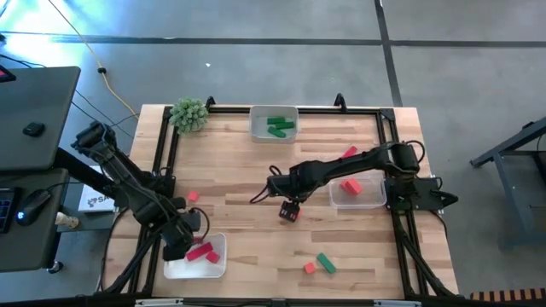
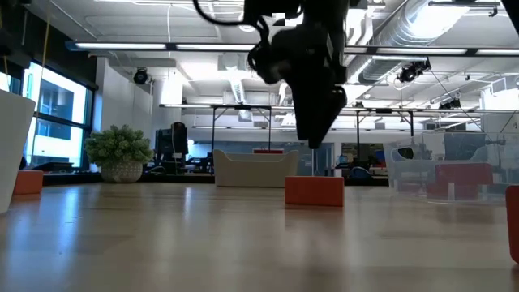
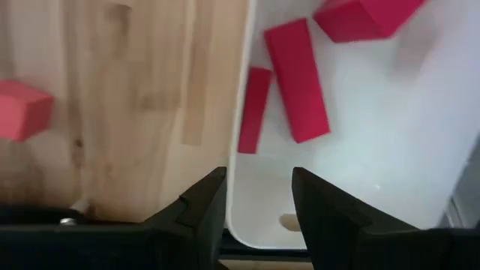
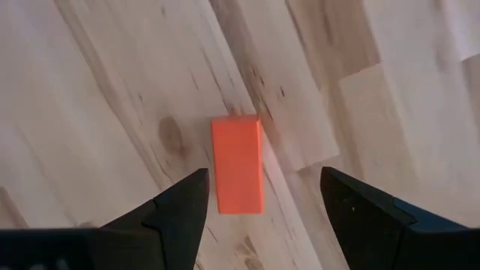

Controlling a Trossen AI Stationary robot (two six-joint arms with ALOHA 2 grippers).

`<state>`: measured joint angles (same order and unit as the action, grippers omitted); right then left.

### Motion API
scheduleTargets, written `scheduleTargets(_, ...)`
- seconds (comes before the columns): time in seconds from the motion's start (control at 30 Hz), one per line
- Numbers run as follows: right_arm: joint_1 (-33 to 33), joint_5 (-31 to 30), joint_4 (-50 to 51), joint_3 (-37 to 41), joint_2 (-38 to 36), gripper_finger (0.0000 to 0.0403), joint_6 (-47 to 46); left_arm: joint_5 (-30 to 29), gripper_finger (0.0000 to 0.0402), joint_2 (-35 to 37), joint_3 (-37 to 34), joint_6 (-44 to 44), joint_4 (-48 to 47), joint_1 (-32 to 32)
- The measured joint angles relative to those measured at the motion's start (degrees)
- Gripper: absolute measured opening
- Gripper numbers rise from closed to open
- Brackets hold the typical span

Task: Sort & place blocks by color
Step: Put the orange block into the transparent bin

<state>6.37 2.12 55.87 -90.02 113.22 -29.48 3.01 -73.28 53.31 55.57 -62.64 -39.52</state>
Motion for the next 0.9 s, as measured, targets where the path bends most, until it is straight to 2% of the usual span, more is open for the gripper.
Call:
scheduleTargets(0.33, 0.02, 2.98, -0.27, 0.0, 4.23, 0.0245, 1.28, -5.23, 0.0142, 2.0, 2.28, -2.44, -0.98, 6.7)
scheduleTargets(0.9, 0.04, 4.77, -0.83, 0.0, 7.99, 0.0245, 1.04, -18.04, 0.0142, 12.47, 2.35, -4.88, 0.18, 23.45)
